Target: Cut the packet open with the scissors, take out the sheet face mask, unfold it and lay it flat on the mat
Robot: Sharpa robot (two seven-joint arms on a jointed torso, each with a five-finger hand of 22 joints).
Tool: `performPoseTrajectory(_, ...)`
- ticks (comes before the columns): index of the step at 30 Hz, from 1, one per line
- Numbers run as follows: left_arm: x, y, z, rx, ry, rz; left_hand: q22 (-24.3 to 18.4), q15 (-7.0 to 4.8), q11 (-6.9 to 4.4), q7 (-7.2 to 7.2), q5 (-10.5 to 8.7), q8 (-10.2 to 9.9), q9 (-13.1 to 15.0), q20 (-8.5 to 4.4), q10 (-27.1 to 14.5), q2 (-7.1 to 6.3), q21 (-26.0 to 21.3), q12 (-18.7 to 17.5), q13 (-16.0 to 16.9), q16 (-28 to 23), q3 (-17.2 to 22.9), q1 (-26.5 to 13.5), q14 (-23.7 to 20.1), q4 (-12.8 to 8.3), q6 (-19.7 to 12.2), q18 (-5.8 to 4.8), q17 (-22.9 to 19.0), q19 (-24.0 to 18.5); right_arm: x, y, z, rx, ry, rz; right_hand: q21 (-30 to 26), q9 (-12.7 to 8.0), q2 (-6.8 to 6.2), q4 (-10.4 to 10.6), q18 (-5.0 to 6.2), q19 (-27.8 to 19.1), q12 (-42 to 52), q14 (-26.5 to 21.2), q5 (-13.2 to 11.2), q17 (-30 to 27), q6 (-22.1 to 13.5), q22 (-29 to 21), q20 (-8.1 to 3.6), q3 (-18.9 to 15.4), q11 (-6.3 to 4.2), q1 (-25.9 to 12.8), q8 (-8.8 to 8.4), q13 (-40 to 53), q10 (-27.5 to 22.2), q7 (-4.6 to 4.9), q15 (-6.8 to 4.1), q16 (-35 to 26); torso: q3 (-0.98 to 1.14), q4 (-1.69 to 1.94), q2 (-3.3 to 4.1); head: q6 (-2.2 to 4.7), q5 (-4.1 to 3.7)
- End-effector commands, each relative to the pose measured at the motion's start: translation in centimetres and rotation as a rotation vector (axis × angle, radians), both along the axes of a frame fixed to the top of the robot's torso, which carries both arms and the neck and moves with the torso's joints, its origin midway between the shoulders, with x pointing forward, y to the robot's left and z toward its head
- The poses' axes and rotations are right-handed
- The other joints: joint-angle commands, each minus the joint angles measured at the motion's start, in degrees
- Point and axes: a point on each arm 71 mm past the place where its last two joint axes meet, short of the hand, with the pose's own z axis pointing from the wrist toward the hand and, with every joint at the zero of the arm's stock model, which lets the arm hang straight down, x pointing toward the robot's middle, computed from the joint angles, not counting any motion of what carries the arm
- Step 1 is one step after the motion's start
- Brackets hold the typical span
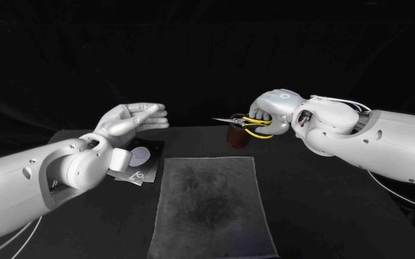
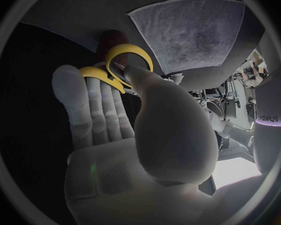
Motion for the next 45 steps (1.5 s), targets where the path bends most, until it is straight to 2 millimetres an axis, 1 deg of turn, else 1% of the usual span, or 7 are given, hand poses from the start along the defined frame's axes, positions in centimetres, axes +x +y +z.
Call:
performPoseTrajectory(1,0.6,-0.3,1.0,0.061,-0.043,-0.078,-0.4,0.25,0.48,0.66,-0.05,-0.4,-0.1,0.39,0.0,-0.41,-0.6,-0.4,0.0,-0.9,-0.2,-0.7,-0.9,0.0,0.0,0.76,-0.2,-1.0,-0.7,1.1,0.1,-0.023,-0.011,0.026,-0.3,6.1,0.42,-16.5,0.75,-0.2,0.2,5.1,-0.1,0.1,1.6,-0.1,-0.32,16.8,-4.83,0.0,4.13,1.3,14.3,-1.22,-5.1,0.3,0.07,0.04,-0.83,-0.5,0.15)
performPoseTrajectory(12,3.3,-2.5,2.2,0.339,-0.098,-0.173,-1.9,1.45,1.27,1.3,-0.08,-1.1,-0.3,1.13,-1.5,-1.22,-3.2,-0.7,-0.1,-4.5,-2.8,-2.6,-4.4,0.2,-0.8,0.28,-1.1,-4.6,-3.3,4.9,-0.7,-0.035,0.006,0.142,-0.6,6.3,0.55,-16.7,0.8,-0.2,0.1,5.0,-0.4,0.4,1.5,-0.5,-0.34,16.9,-4.84,-0.2,4.16,1.4,14.3,-1.21,-5.11,0.3,0.25,-0.16,-1.86,-1.39,0.64)
performPoseTrajectory(14,3.5,-3.3,2.0,0.404,-0.094,-0.202,-0.5,0.48,0.83,1.1,0.0,-1.1,-0.3,0.08,-1.5,-0.92,0.6,-0.6,0.0,-2.6,-4.3,-3.3,0.0,0.2,-0.7,1.44,-0.3,1.9,-3.7,5.6,-0.8,-0.035,0.009,0.161,-0.8,6.3,0.56,-16.7,0.84,-0.3,0.1,5.0,-0.5,0.5,1.5,-0.7,-0.34,16.9,-4.83,-0.2,4.14,1.4,14.3,-1.2,-5.11,0.4,0.29,-0.25,-1.92,-1.45,0.73)
performPoseTrajectory(17,3.7,-4.7,1.6,0.507,-0.077,-0.263,-0.3,0.19,0.79,0.97,-0.06,-1.1,-0.3,-0.37,-1.6,-0.85,1.3,-0.6,0.0,-2.4,-5.3,-3.9,0.8,0.3,-0.8,1.43,0.0,3.3,-4.3,6.4,-1.0,-0.036,0.011,0.189,-0.7,6.3,0.6,-16.7,0.82,-0.3,0.1,5.0,-0.5,0.5,1.4,-0.6,-0.34,17.0,-4.82,-0.2,4.12,1.4,14.3,-1.19,-5.11,0.4,0.3,-0.2,-1.97,-1.58,0.8)
performPoseTrajectory(26,4.0,-8.4,0.2,0.727,-0.007,-0.427,-2.7,0.99,1.0,0.81,-0.08,-1.3,-0.3,1.03,-1.7,0.07,-2.7,-0.6,0.0,-5.5,-12.4,-6.0,-1.9,0.5,-1.1,0.97,-0.9,-1.8,-5.6,8.2,-1.2,-0.051,-0.011,0.25,-0.8,6.3,0.63,-16.8,0.84,-0.3,0.1,5.0,-0.6,0.7,1.2,-0.7,-0.35,17.0,-4.81,-0.3,4.05,1.5,14.3,-1.16,-5.11,0.4,0.34,-0.22,-1.85,-1.96,1.38)
performPoseTrajectory(34,3.5,-10.4,-0.6,0.811,0.053,-0.527,-2.8,0.54,0.96,0.85,-0.04,-1.9,-0.4,0.57,-2.2,0.97,-1.9,-0.6,0.0,-5.1,-18.3,-8.0,0.6,0.7,-2.4,1.38,-0.6,1.1,-6.1,9.1,-1.2,-0.058,-0.03,0.276,-0.6,6.4,0.67,-16.9,0.8,-0.2,0.1,5.0,-0.6,0.9,1.1,-0.4,-0.36,17.1,-4.81,-0.3,4.03,1.5,14.3,-1.16,-5.13,0.4,0.36,-0.15,-1.79,-2.26,1.36)
performPoseTrajectory(45,2.9,-11.3,-1.6,0.834,0.12,-0.642,-3.1,0.02,0.67,0.87,-0.04,-1.5,-0.2,0.11,-1.2,2.25,-1.6,-0.4,0.1,-4.5,-19.0,-9.3,2.7,0.7,-2.0,1.45,-0.2,3.0,-6.2,9.5,-1.3,-0.064,-0.04,0.284,-0.6,6.4,0.71,-16.9,0.8,-0.2,0.1,5.1,-0.7,1.0,1.1,-0.4,-0.36,17.2,-4.81,-0.3,4.04,1.6,14.3,-1.16,-5.14,0.5,0.28,-0.18,-1.78,-2.25,1.56)
